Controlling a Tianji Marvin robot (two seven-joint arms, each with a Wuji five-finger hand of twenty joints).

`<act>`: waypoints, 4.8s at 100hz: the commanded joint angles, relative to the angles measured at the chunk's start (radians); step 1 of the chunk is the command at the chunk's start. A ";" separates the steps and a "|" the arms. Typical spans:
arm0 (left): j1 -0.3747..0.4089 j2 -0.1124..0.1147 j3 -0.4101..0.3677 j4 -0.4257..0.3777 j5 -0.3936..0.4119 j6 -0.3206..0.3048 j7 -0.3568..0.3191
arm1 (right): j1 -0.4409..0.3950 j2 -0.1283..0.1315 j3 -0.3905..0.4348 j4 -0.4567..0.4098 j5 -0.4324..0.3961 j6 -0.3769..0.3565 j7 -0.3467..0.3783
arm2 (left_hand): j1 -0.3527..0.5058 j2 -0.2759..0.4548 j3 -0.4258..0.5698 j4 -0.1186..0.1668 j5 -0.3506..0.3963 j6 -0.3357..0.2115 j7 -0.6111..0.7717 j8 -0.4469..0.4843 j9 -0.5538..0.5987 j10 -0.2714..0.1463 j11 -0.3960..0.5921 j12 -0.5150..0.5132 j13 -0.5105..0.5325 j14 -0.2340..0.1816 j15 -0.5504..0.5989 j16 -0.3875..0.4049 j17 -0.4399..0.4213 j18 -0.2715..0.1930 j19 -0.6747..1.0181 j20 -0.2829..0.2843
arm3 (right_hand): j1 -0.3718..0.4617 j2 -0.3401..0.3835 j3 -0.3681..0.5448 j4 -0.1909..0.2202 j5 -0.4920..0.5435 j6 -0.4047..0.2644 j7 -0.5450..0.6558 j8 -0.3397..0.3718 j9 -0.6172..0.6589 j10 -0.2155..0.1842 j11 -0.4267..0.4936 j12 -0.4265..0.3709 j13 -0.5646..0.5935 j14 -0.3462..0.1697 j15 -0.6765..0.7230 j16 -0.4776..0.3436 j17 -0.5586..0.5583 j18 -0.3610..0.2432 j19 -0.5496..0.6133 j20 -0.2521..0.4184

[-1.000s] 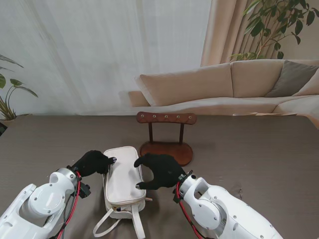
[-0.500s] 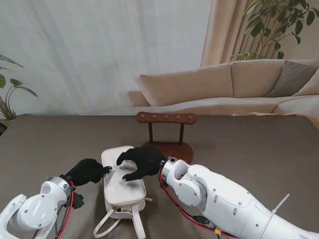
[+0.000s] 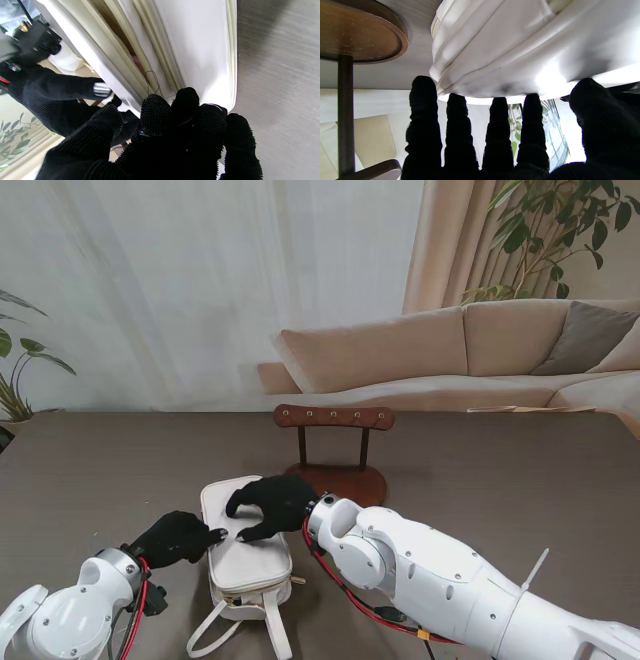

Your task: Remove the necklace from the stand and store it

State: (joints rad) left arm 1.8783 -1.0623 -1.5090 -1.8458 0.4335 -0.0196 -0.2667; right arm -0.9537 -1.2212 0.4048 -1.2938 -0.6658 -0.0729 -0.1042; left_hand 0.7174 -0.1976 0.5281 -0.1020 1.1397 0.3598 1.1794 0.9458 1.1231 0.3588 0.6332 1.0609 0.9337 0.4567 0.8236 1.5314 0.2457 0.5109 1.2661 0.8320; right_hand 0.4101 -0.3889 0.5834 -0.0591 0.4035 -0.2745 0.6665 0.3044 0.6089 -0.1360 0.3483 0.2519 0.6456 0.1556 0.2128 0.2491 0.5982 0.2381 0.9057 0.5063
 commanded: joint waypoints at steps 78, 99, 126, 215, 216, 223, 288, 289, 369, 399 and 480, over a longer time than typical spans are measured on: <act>0.170 0.046 0.021 -0.287 0.050 0.031 -0.240 | 0.031 -0.061 -0.094 0.125 0.076 0.052 0.068 | -0.015 -0.022 -0.020 0.013 0.005 0.010 0.018 -0.005 0.014 -0.002 0.025 -0.004 0.047 0.033 0.019 0.014 0.037 -0.062 0.057 0.002 | 0.049 0.072 -0.091 0.031 -0.012 0.006 -0.013 -0.013 -0.003 0.018 0.001 -0.022 0.018 -0.017 0.032 0.018 -0.360 -0.043 -0.007 -0.001; 0.198 0.055 0.031 -0.347 0.069 0.038 -0.280 | 0.036 -0.069 -0.105 0.138 0.082 0.061 0.072 | -0.017 -0.019 -0.024 0.013 0.005 0.004 0.019 -0.006 0.022 -0.006 0.029 -0.005 0.057 0.028 0.027 0.013 0.047 -0.061 0.061 0.001 | 0.054 0.075 -0.096 0.032 -0.018 0.008 -0.017 -0.012 -0.004 0.019 0.000 -0.023 0.018 -0.017 0.037 0.024 -0.366 -0.045 -0.007 0.003; 0.211 0.059 0.058 -0.390 0.082 0.036 -0.294 | 0.040 -0.080 -0.119 0.159 0.089 0.070 0.073 | -0.019 -0.018 -0.024 0.014 0.008 -0.001 0.022 -0.007 0.036 -0.009 0.035 -0.006 0.077 0.029 0.035 0.010 0.070 -0.051 0.072 -0.001 | 0.061 0.082 -0.104 0.032 -0.019 0.011 -0.019 -0.010 0.000 0.020 0.001 -0.023 0.025 -0.012 0.046 0.031 -0.366 -0.049 -0.005 0.009; 0.155 0.066 0.172 -0.420 0.094 -0.024 -0.276 | 0.032 -0.077 -0.133 0.133 0.092 0.116 0.103 | -0.027 -0.012 -0.032 0.013 0.005 -0.025 0.027 -0.013 0.071 -0.028 0.050 -0.012 0.121 0.017 0.079 0.005 0.142 -0.022 0.110 -0.011 | 0.065 0.096 -0.122 0.033 -0.011 0.029 -0.020 -0.002 0.005 0.032 0.006 -0.021 0.040 -0.001 0.080 0.057 -0.370 -0.064 0.026 0.036; 0.154 0.066 0.173 -0.419 0.094 -0.025 -0.275 | 0.032 -0.077 -0.133 0.133 0.092 0.117 0.103 | -0.027 -0.011 -0.032 0.013 0.005 -0.025 0.027 -0.013 0.071 -0.028 0.051 -0.012 0.121 0.016 0.080 0.006 0.144 -0.023 0.111 -0.011 | 0.065 0.097 -0.122 0.033 -0.010 0.029 -0.020 -0.001 0.005 0.032 0.006 -0.021 0.040 0.000 0.080 0.057 -0.370 -0.064 0.026 0.036; 0.146 0.065 0.180 -0.415 0.095 -0.029 -0.268 | 0.030 -0.078 -0.135 0.133 0.092 0.120 0.103 | -0.028 -0.011 -0.033 0.013 0.002 -0.027 0.025 -0.014 0.071 -0.029 0.051 -0.012 0.121 0.015 0.084 0.007 0.145 -0.022 0.113 -0.012 | 0.065 0.098 -0.122 0.034 -0.007 0.034 -0.018 -0.001 0.007 0.035 0.007 -0.021 0.043 0.004 0.085 0.061 -0.370 -0.064 0.028 0.037; 0.245 0.048 0.072 -0.441 0.142 -0.013 -0.223 | -0.023 -0.044 -0.060 0.052 0.093 0.116 0.077 | -0.018 -0.010 -0.043 0.015 0.001 -0.028 0.016 -0.027 0.074 -0.029 0.055 -0.012 0.124 0.013 0.092 0.006 0.147 -0.023 0.117 -0.018 | -0.146 0.029 0.003 0.023 -0.091 0.039 -0.069 0.020 -0.078 0.109 0.038 0.000 0.030 0.081 0.087 0.085 -0.378 0.001 0.008 0.051; 0.249 0.048 0.067 -0.442 0.142 -0.013 -0.221 | -0.024 -0.043 -0.057 0.049 0.093 0.116 0.076 | -0.017 -0.010 -0.043 0.015 0.003 -0.028 0.016 -0.027 0.075 -0.029 0.055 -0.012 0.125 0.013 0.092 0.006 0.147 -0.023 0.117 -0.018 | -0.149 0.030 0.003 0.022 -0.091 0.040 -0.069 0.020 -0.079 0.110 0.038 0.000 0.028 0.082 0.086 0.085 -0.377 0.003 0.008 0.052; 0.259 0.036 0.001 -0.397 0.056 0.055 -0.202 | 0.116 -0.142 -0.075 0.129 0.104 0.222 0.013 | -0.015 -0.018 -0.034 0.015 0.010 -0.019 0.021 -0.024 0.081 -0.021 0.055 -0.008 0.131 0.029 0.081 -0.002 0.142 -0.017 0.114 -0.018 | -0.220 0.042 0.031 0.018 -0.165 0.096 -0.096 0.042 -0.199 0.176 0.065 0.005 -0.045 0.099 -0.006 0.028 -0.350 0.037 -0.026 0.063; 0.259 0.032 -0.002 -0.391 0.059 0.081 -0.189 | 0.236 -0.236 -0.174 0.326 0.179 0.206 0.124 | -0.016 -0.020 -0.031 0.015 0.012 -0.015 0.018 -0.024 0.082 -0.018 0.053 -0.008 0.131 0.035 0.072 -0.005 0.136 -0.016 0.110 -0.018 | -0.331 0.037 0.071 0.010 -0.226 0.266 -0.092 0.037 -0.278 0.238 0.078 0.001 -0.122 0.072 -0.025 0.011 -0.398 0.007 -0.078 0.053; 0.268 0.008 -0.036 -0.312 0.094 0.129 -0.082 | 0.233 -0.176 -0.192 0.291 0.158 0.224 0.204 | -0.022 -0.027 -0.016 0.015 0.017 -0.010 0.018 -0.022 0.084 -0.014 0.054 -0.005 0.136 0.041 0.078 -0.003 0.134 -0.009 0.110 -0.015 | 0.023 -0.092 0.088 0.069 0.804 0.201 0.371 0.389 0.784 0.167 0.445 0.466 0.670 -0.096 1.050 0.463 0.283 -0.003 0.695 0.200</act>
State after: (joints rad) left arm 2.1525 -1.0463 -1.5514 -2.1843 0.5245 0.0989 -0.3315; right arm -0.6953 -1.4188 0.2230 -0.9933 -0.4973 0.1410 0.0654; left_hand 0.7170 -0.1977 0.5011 -0.1020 1.1323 0.3282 1.1733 0.9211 1.1683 0.3450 0.6763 1.0477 1.0313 0.4479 0.8998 1.5282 0.3754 0.5560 1.3051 0.8091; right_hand 0.1860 -0.4951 0.5263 -0.1414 1.0394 0.0195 0.8466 0.6119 1.2537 0.0522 0.6531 0.6476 1.2617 0.1428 1.0836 0.6480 0.7453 0.2391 1.5460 0.6734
